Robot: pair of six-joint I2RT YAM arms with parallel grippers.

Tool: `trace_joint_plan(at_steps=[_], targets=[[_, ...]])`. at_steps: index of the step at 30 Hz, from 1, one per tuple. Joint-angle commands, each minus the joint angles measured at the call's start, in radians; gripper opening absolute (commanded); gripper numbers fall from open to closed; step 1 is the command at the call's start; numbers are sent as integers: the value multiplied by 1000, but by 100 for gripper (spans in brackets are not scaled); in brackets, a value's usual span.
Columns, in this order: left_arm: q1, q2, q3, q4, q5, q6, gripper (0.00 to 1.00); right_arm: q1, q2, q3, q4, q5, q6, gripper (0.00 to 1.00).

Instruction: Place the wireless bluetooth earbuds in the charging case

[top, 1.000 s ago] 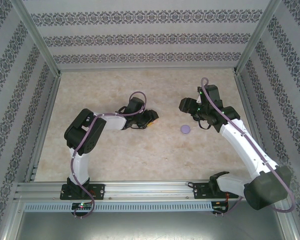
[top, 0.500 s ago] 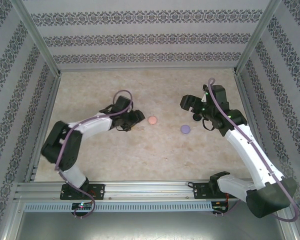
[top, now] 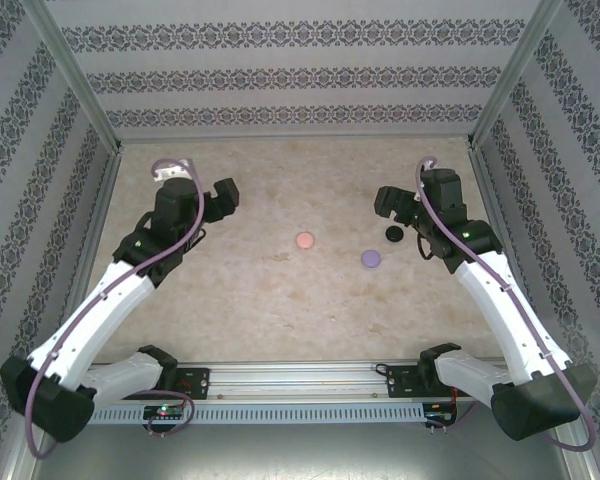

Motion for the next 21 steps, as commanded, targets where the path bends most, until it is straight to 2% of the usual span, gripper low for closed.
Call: trace_joint_plan(at_steps=[1,4,6,8,11,13,18,21], targets=[[5,-59,-112,204,-145,285,99,-19,7,-52,100,149,-71,98],[6,-89,-184,325,-149,451,99,-36,25,-84,153,218,-114,98],[13,-77,-199,328,-158,506,99,-49,32,-116,207,214,-178,98],[35,-66,-228,343,-131,508,99,-61,34,-154,267,213,-225,98],[68,-74,-326,465,-68,541,99,-87,29,-235,392,194,-301,98],[113,-85,-399,549,-26,512,99,-107,31,-305,490,208,-335,98],[215,-85,-581,806,49,495,99,-154,63,-467,738,199,-356,98],[272,-40,-637,893,85,510,99,-157,110,-537,887,174,-360,98]])
